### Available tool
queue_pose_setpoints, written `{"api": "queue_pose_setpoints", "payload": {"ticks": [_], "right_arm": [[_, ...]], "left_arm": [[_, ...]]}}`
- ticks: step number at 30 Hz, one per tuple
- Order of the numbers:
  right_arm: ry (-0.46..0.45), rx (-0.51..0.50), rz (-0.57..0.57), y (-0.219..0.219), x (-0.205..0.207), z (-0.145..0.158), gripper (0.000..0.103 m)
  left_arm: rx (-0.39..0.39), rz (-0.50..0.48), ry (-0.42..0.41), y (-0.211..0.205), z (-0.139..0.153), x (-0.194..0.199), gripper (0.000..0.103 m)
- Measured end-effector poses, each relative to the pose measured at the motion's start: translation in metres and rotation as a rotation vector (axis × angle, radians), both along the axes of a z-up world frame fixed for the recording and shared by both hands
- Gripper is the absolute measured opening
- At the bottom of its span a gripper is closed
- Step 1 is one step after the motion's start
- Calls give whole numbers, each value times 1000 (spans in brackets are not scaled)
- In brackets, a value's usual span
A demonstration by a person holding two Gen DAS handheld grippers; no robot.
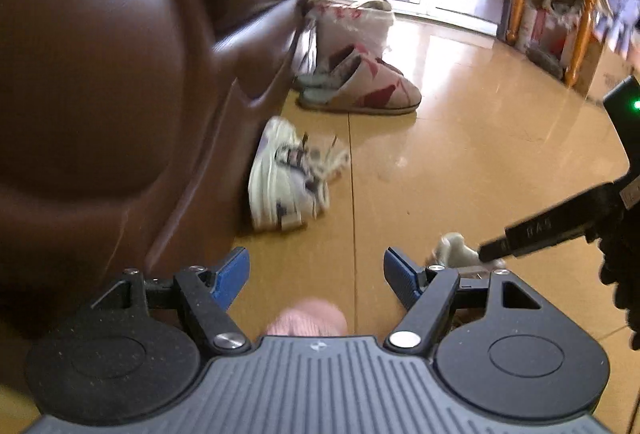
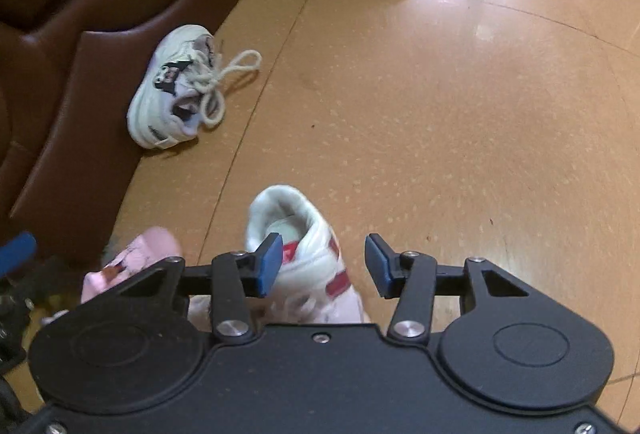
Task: Organize scattered shoes
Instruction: 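Grasp a cartoon-print sneaker with the left tool while the right tool grasps a red-lined shoe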
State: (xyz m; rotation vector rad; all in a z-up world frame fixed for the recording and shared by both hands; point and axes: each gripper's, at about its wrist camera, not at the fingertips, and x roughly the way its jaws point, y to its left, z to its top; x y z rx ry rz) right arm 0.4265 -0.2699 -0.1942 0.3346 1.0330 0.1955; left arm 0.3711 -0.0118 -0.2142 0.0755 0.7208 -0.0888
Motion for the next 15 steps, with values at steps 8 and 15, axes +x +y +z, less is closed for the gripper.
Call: {"api": "queue_pose_setpoints", "payload": {"ticks": [8,15], "right_arm": [[29,73,38,-1,19,-33,48],[10,74,80,1,22,-35,47]], "left_arm": [[250,49,-61,-35,-35,76,74],[431,38,10,-50,-84,135,74]]}}
